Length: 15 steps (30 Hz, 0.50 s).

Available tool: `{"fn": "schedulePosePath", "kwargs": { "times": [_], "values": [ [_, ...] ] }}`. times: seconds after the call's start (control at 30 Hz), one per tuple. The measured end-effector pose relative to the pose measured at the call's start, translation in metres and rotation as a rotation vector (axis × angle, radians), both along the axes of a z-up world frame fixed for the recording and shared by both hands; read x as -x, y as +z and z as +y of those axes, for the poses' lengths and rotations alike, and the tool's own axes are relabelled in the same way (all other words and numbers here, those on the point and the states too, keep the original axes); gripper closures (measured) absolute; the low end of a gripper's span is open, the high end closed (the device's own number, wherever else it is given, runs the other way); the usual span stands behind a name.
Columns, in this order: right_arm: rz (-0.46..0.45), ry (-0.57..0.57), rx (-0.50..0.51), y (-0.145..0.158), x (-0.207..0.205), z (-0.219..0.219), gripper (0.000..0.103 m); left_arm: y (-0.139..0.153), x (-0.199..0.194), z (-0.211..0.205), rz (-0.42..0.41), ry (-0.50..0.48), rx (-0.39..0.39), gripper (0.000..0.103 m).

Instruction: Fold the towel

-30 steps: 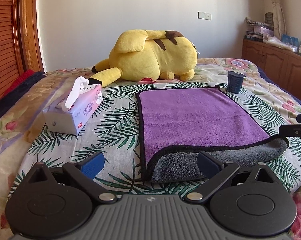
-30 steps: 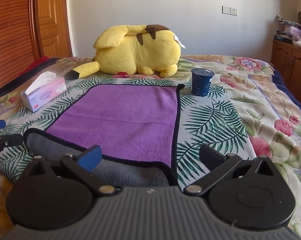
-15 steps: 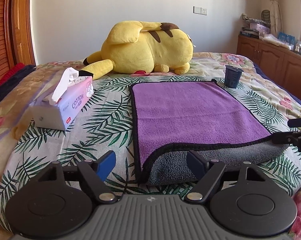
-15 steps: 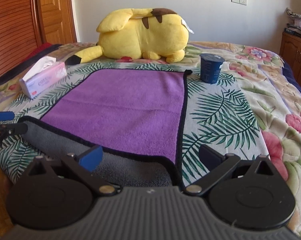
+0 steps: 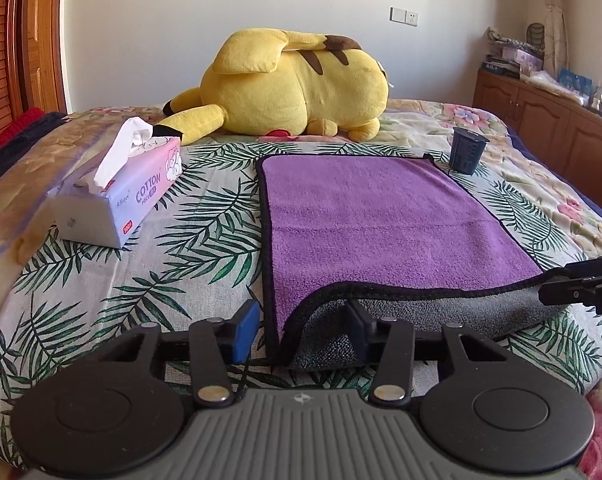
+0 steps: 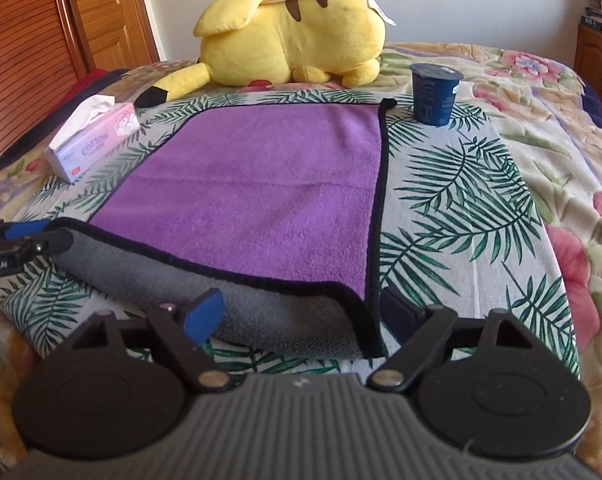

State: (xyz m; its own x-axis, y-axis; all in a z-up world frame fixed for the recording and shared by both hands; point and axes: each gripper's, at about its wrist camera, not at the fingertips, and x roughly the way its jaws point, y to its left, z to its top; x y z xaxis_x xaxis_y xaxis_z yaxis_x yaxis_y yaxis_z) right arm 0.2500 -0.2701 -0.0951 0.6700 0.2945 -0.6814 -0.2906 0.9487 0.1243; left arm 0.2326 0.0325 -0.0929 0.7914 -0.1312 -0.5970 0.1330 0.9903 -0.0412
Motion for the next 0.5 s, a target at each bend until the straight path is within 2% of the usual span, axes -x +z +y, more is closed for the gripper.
{"fn": "schedulePosePath", "kwargs": {
  "times": [0.1,0.23,0.5],
  "values": [
    [0.012,0.006,-0.011,0.0013,-0.0009,-0.0017,0.024,-0.0006,0.0000,0.0002,0.003,-0.011,0.013,0.086],
    [0.023,0.015,-0.013,0.0028,-0.0017,-0.0040,0.034,-0.0018,0.0002,-0.0015,0.006,-0.018,0.010,0.093],
    [0.033,0.029,-0.004,0.0055,-0.0022,-0.0074,0.051,-0.0032,0.0009,-0.0017,0.011,-0.010,0.007,0.102]
  ]
}}
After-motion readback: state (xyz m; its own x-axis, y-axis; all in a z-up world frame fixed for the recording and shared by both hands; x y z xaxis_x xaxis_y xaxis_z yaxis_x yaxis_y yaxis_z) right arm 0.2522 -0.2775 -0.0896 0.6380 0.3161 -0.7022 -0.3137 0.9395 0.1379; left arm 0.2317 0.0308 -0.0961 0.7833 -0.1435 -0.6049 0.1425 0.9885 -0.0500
